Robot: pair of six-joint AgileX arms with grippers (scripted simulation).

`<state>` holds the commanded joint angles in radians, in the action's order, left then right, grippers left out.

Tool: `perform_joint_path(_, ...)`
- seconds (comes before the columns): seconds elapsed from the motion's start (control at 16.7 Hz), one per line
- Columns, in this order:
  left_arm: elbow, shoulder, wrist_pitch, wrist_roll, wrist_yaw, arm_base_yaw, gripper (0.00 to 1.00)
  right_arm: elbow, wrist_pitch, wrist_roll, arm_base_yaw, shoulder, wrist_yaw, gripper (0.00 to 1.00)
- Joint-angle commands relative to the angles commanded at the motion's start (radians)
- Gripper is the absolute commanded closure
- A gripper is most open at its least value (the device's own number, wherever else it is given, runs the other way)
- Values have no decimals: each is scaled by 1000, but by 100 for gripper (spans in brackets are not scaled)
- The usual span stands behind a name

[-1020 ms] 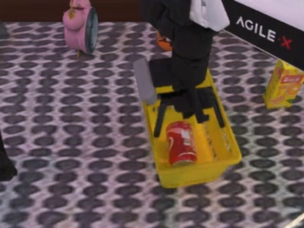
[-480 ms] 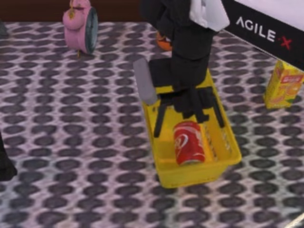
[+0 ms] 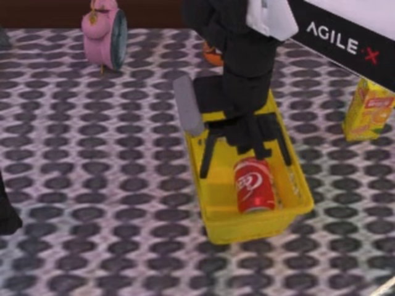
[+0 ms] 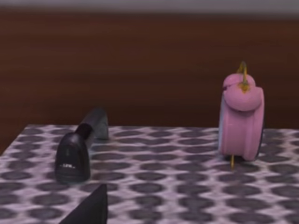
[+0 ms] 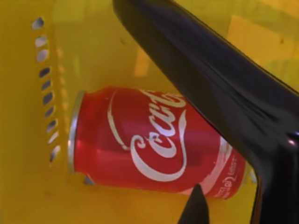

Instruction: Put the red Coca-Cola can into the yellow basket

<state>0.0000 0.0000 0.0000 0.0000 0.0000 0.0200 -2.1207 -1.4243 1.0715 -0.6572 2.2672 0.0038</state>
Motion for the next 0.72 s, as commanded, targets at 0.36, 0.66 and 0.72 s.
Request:
perform_joint_path(0.36,0,0,0,0,0,0,0,-39,-42,8,7,1,0,100)
perform_joint_path(0.66,0,0,0,0,0,0,0,-167,-183,35,28,-13,0,100)
perform_joint_path(0.72,0,0,0,0,0,0,0,-175,-190,37,29,-15,0,100)
